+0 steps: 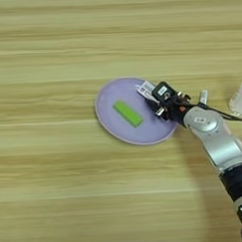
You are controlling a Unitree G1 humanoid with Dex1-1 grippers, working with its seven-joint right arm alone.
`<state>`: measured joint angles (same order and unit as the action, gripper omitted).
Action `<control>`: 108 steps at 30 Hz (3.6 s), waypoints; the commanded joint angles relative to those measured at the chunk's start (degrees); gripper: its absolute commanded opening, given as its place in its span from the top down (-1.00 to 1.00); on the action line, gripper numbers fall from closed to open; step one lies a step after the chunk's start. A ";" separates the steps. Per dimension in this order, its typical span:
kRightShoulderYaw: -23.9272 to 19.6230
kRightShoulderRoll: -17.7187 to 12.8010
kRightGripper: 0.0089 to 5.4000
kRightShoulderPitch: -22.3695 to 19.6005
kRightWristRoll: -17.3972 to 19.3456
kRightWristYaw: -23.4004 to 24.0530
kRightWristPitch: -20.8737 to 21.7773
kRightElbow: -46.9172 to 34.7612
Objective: Move the objects on the table
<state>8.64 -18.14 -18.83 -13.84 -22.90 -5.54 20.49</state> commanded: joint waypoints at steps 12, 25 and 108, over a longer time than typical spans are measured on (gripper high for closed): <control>-3.09 -1.50 0.23 -3.04 1.91 0.91 -0.08 -8.08; -6.82 -1.43 0.23 -2.99 4.36 1.93 -2.05 -11.98; -8.26 -2.41 -0.24 -10.57 4.75 7.60 1.74 15.54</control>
<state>0.57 -19.33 -26.19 -9.40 -15.45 -4.22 37.38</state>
